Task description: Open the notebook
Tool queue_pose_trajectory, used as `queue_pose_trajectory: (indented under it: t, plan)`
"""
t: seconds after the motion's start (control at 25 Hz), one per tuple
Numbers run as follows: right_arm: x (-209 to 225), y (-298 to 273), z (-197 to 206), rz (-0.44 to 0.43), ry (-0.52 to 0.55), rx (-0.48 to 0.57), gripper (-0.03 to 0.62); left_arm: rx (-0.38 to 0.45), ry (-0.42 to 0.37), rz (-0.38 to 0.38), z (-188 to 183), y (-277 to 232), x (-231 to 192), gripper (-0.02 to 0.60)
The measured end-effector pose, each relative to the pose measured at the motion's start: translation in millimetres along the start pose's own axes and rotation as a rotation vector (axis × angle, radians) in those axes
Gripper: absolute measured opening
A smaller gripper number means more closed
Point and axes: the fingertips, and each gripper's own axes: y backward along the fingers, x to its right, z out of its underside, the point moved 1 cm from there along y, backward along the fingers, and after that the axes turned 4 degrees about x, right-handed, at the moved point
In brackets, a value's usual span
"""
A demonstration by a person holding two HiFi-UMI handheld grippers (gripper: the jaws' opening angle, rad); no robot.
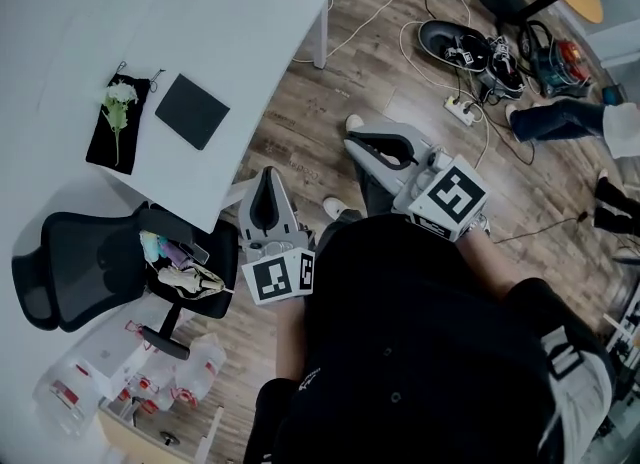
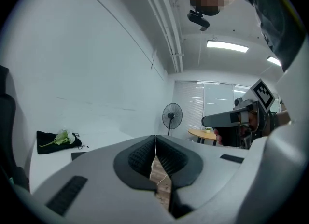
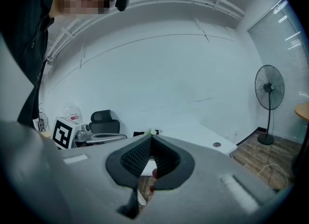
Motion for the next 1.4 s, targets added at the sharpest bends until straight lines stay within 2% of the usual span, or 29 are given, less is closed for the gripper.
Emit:
queue_pose_trajectory:
  t: [0.24, 0.48, 0.64, 0.84, 1.04, 1.2, 1.4]
  plan:
    - [35, -37, -12, -0.115, 0.006, -0.023, 0.005, -0.010, 0.004, -0.086, -2, -40, -12, 0.006]
    - [78, -67, -26, -0.209, 0.016, -0.037, 0.005, -0.012, -0.040, -0.148, -9, -91, -16, 0.006]
    - [108, -85, -40, -0.267, 0.027, -0.045, 0.005, 0.001, -0.065, -0.214, -23, -120, -20, 0.006]
    - [142, -102, -49, -0.336, 0.029, -0.047, 0.006, 0.005, -0.059, -0.300, -29, -149, -22, 0.006]
    - [174, -111, -54, -0.394, 0.023, -0.046, 0.005, 0.001, -0.084, -0.353, -33, -179, -14, 0.006]
    - [194, -114, -60, -0.437, 0.025, -0.045, 0.006, 0.003, -0.094, -0.401, -35, -193, -10, 0.006]
    - [203, -122, -63, -0.462, 0.025, -0.050, 0.005, -0.015, -0.073, -0.476, -25, -192, -26, 0.006]
